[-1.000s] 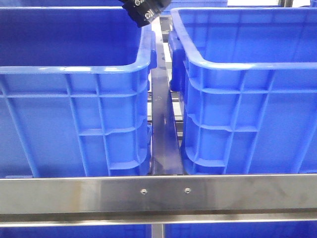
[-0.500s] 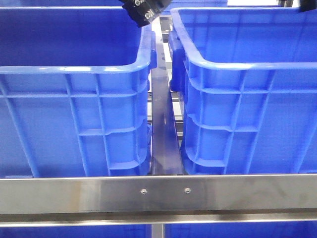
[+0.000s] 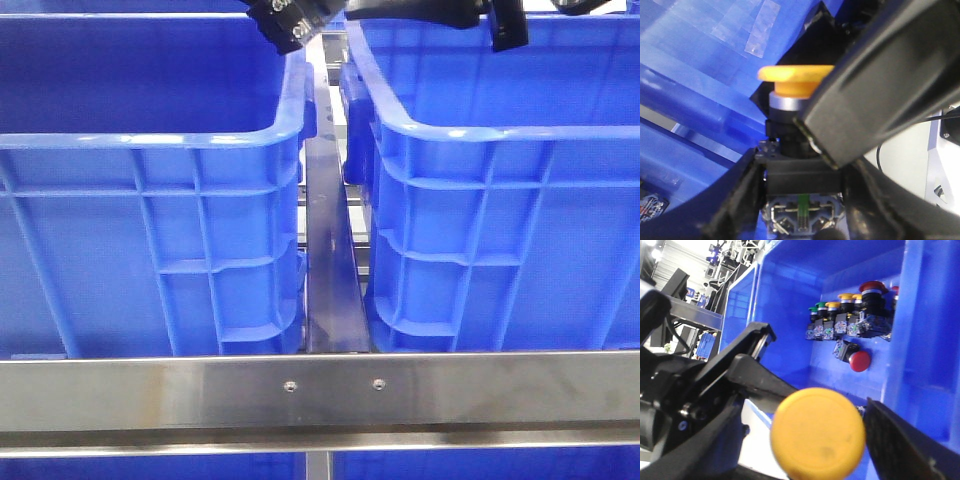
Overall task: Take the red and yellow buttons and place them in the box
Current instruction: 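Grasp the yellow button's cap with the right gripper, release left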
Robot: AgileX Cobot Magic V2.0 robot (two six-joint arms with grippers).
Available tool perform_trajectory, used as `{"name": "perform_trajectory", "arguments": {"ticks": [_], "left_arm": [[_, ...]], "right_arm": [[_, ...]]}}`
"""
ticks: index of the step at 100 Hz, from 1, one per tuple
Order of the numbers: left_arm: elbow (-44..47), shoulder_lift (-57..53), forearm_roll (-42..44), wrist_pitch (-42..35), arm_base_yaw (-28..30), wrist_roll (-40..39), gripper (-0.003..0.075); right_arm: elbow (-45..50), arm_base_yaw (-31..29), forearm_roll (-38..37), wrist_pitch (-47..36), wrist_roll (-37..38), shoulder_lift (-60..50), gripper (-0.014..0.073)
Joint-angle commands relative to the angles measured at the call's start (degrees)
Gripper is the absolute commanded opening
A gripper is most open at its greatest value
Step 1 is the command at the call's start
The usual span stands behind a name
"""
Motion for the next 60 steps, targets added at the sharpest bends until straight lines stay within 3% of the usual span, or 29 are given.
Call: {"name": "perform_trajectory", "arguments": {"ticks": [1, 10, 27, 36, 43, 53, 60], "left_arm": [[-1.9, -2.8, -3.5, -1.0, -0.6, -0.1, 0.0262], [-1.9, -2.8, -3.5, -1.0, -0.6, -0.1, 0.0262], [-1.9, -2.8, -3.5, -0.9, -0.6, -0.1, 0.0262], [-1.9, -2.8, -3.5, -0.8, -0.6, -0.1, 0.0278], [-1.9, -2.8, -3.4, 0.2, -0.6, -0.1, 0.0349], [-1.9, -2.8, -3.4, 0.6, -0.6, -0.1, 0.0546], [-1.9, -2.8, -3.4, 0.6, -0.6, -0.1, 0.0635]], "right_arm": [[-2.2, -0.1, 4.0, 1.2, -1.5, -1.5, 0.0532], [-2.2, -0.1, 4.0, 1.2, -1.5, -1.5, 0.0458], [-2.2, -0.1, 4.0, 1.2, -1.5, -1.5, 0.0222], [-2.2, -0.1, 4.0, 1.2, -1.5, -1.5, 0.0171], [-2.2, -0.1, 4.0, 1.2, -1.5, -1.5, 0.0169], [-2.2, -0.1, 4.0, 1.2, -1.5, -1.5, 0.0169], [-2.2, -0.2, 4.0, 1.2, -1.5, -1.5, 0.0169]]}}
